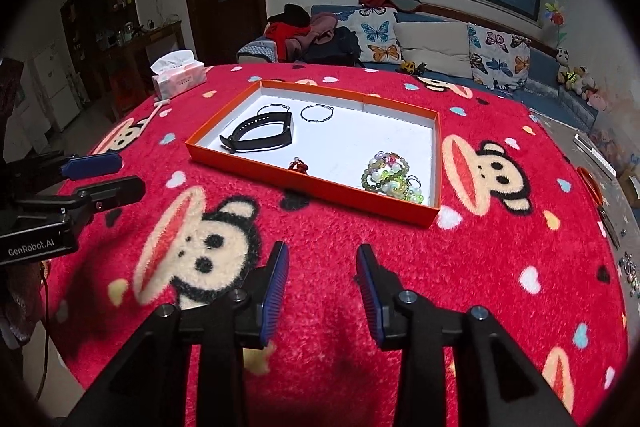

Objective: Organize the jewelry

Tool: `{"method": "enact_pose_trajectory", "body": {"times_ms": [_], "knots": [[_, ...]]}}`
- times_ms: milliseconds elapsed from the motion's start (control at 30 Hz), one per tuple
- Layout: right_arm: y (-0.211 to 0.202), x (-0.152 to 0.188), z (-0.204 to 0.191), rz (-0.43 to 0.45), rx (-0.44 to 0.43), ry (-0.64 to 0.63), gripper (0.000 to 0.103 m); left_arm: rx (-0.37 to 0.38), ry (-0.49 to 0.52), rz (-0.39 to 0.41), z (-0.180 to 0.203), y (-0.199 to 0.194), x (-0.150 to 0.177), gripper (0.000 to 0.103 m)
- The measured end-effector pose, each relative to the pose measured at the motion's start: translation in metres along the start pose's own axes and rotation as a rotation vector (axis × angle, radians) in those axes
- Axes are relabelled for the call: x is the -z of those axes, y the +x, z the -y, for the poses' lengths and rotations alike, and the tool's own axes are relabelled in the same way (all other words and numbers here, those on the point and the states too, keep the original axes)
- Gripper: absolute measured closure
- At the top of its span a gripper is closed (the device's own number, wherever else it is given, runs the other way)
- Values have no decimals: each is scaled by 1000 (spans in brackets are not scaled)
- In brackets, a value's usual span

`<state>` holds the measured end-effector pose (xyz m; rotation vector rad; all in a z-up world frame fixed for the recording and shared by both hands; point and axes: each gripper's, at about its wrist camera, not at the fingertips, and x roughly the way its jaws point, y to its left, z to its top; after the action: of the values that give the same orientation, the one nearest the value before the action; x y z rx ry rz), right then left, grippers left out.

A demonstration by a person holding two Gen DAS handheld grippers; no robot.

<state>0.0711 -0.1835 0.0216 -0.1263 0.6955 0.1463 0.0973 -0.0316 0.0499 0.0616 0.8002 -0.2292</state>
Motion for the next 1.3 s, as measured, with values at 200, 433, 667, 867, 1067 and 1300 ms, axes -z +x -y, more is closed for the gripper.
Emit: {"method": "enact_pose_trajectory", "body": {"times_ms": [200,433,667,867,1067,1300], "knots": [[-10,9,-3,17,10,14,54,-14,-10,8,2,-15,11,39],[-19,18,-4,20,4,38,51,-70,-8,37,8,-34,24,18],[-30,23,-11,38,2,30,50,-60,-7,48,13,-47,37,13],[-40,27,-15,50,5,26,49,-45,-18,53,14,-54,45,13],[-43,28,-16,56,9,32,49,-37,-13,49,16,-55,49,13],[-44,29,-17,56,5,30,49,-37,-14,49,16,-55,49,13]]}}
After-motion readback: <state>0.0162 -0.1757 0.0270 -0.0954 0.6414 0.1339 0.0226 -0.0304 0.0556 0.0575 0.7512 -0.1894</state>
